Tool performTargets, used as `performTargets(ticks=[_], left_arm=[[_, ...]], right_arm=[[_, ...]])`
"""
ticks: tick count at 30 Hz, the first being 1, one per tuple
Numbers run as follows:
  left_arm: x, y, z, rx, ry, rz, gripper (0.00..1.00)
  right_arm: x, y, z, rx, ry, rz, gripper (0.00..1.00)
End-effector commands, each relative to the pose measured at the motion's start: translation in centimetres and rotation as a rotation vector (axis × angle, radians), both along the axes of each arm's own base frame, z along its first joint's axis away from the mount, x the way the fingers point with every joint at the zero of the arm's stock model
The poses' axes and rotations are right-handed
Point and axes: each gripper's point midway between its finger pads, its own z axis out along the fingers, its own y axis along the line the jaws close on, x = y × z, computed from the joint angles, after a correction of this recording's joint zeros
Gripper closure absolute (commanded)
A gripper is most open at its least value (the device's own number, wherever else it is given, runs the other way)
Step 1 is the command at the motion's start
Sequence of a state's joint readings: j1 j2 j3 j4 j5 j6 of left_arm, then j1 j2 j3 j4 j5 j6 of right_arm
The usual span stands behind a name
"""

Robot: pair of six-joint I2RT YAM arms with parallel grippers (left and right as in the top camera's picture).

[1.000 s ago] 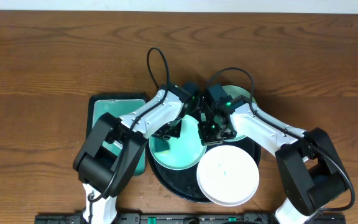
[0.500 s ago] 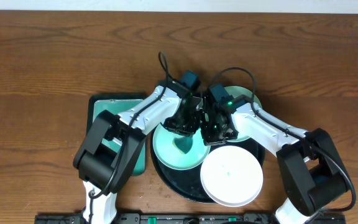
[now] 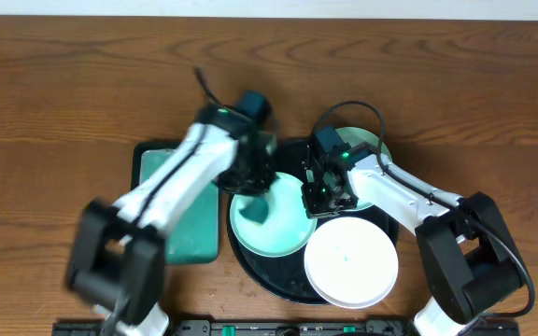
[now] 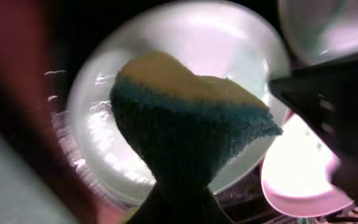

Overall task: Clean dirty plates on tray and stack at the side
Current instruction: 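Return the sponge to the water tray with the left gripper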

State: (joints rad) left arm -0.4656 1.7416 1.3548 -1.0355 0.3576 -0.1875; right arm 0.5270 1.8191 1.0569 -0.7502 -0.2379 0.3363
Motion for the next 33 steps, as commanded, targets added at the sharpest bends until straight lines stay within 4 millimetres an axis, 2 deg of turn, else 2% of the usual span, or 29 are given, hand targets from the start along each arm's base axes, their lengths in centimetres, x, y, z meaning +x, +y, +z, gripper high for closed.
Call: performTargets(ticks=[1,4,6,9,13,19,24,28,33], left_arm=[[1.8,4.1,3.5,0.113,-0.16,0.106,0.93],[2.9,9.0,5.1,0.251,-0.245,0.237,0.93],[3.4,12.1,5.5,0.307,-0.255,0.31,0.92],[3.8,15.6,4.8,0.335,-0.215,0.413,0.93],[4.2,19.1,3.0,0.362,-0.157,0.465,0.93],[5.7,19.4,-0.4,0.327,-0.094,0.431,0.93],[6.6,18.4,-4.0,0.284,-0.021,0.418,0.93],[6.3,17.8,-6.7,0.267,0.058,0.409,0.93],[5.6,17.7,-9.2,0.281,0.133,0.399,0.93]], right_arm=[[-0.8,-0.7,-0.9,-0.042,0.016,0.026,0.99],[-0.8,-0.7,-0.9,-0.044,0.019,0.026,0.99],[-0.8,-0.7,-0.9,-0.044,0.02,0.026,0.99],[-0.8,-0.7,-0.9,-0.044,0.02,0.026,0.99],[-0.8,-0.7,-0.9,-0.044,0.019,0.026,0.99],[-0.8,-0.7,-0.9,-0.044,0.019,0.026,0.99],[-0.8,-0.7,-0.9,-0.04,0.02,0.026,0.99],[-0.9,-0.7,-0.9,-0.04,0.021,0.026,0.99],[-0.9,-0.7,-0.9,-0.04,0.019,0.034,0.99]])
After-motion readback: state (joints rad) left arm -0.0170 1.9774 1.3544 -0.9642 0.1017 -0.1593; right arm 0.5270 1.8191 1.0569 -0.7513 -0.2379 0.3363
